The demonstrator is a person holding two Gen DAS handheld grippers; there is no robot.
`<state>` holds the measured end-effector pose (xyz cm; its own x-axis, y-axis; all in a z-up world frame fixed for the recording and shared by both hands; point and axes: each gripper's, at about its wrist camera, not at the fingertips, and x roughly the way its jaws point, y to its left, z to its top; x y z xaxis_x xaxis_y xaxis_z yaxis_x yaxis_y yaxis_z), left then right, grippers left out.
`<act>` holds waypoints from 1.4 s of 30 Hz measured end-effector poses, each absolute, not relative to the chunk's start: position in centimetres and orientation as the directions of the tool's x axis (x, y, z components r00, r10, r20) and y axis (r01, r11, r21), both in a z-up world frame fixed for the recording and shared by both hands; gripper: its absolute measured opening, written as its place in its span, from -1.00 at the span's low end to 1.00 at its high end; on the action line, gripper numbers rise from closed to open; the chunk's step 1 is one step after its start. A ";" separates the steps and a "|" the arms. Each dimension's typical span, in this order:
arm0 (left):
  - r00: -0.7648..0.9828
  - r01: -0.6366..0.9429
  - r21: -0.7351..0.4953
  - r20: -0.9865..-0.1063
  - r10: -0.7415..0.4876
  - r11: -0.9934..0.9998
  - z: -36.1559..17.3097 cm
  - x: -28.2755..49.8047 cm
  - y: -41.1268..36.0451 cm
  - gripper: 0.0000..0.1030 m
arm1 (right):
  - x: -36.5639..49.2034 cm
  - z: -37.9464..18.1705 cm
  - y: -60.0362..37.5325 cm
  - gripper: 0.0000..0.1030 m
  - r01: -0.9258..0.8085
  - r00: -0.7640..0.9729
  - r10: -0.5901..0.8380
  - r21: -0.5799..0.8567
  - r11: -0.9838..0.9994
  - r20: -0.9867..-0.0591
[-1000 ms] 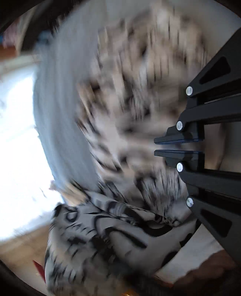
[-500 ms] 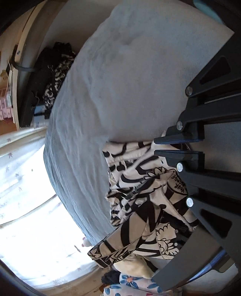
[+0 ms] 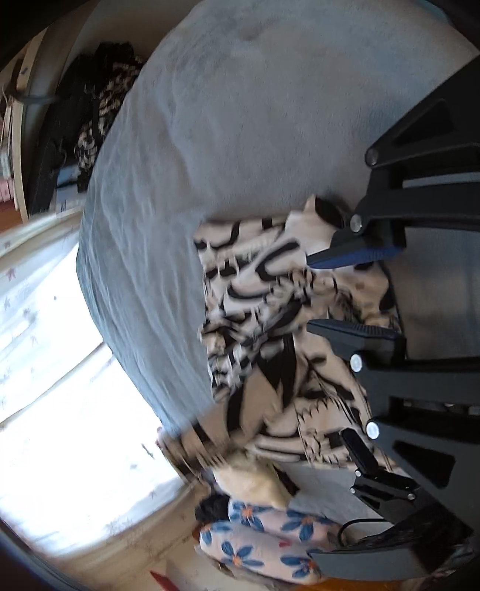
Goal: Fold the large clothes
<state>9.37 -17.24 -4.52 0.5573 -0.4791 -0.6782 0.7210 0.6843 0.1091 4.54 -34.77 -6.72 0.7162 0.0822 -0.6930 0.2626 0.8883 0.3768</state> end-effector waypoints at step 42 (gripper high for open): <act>0.497 0.322 -0.281 -0.763 -0.414 0.904 -7.1 23.5 -6.0 0.76 | 8.5 -10.8 -35.7 -0.41 0.242 0.563 0.173 0.361 0.901 -0.808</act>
